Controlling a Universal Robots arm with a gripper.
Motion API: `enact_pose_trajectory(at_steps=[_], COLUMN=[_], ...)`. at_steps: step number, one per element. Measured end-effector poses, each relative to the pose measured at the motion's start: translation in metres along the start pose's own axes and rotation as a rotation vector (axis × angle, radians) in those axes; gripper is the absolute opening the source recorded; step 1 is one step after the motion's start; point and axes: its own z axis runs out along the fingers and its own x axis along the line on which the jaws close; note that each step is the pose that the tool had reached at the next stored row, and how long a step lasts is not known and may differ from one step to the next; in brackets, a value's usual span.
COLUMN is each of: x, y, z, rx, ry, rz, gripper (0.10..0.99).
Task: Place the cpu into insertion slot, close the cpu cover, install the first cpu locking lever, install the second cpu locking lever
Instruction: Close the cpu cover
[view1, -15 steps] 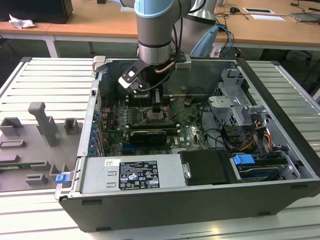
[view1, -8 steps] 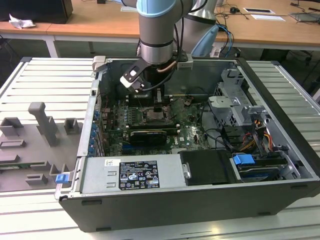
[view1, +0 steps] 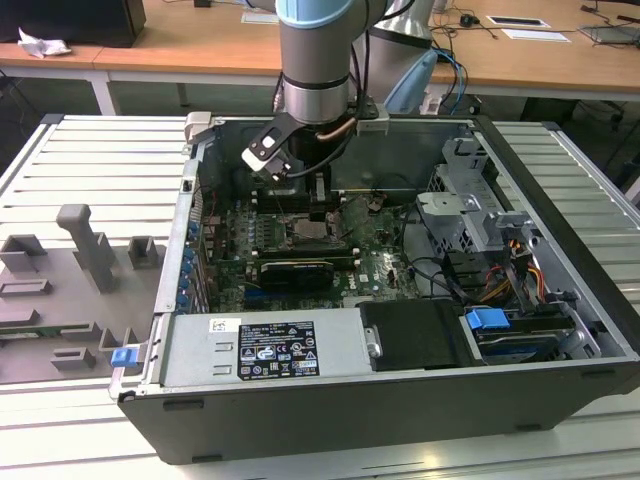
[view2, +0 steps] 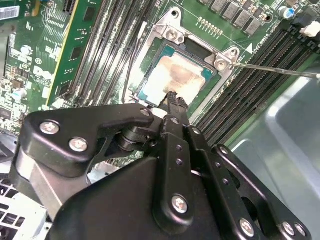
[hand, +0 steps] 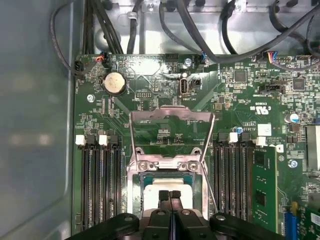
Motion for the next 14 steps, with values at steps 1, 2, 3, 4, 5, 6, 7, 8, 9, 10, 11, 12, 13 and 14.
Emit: enact_pose_trajectory(at_steps=[1,2,3,4,5,6,7,8,9,10,11,12,13,14], x=[0.0,0.0,0.0,0.0,0.0,0.0,0.0,0.0,0.0,0.0,0.0,0.0,0.0,0.0], y=[0.0002,0.0003,0.0005,0.0006,0.0007,0.0007,0.0008,0.0008,0.0009,0.0009,0.001,0.001,0.0011,0.0012], z=[-0.0024,-0.0044,-0.006,-0.0076,-0.0087,-0.0093,-0.0101,-0.0112,-0.0117,-0.0122,-0.013,-0.0136,-0.0146,-0.0156], rx=[0.0,0.0,0.0,0.0,0.0,0.0,0.0,0.0,0.0,0.0,0.0,0.0,0.0,0.0], ry=[0.0,0.0,0.0001,0.0,0.0,0.0001,0.0,-0.0001,-0.0002,-0.0002,-0.0002,-0.0002,-0.0003,-0.0004], rz=[0.0,0.0,0.0,0.0,0.0,0.0,0.001,0.001,0.001,0.001,0.001,0.001,0.001,0.001], gripper=[0.106,0.106,0.106,0.106,0.106,0.106,0.106,0.106,0.106,0.106,0.106,0.106,0.106,0.106])
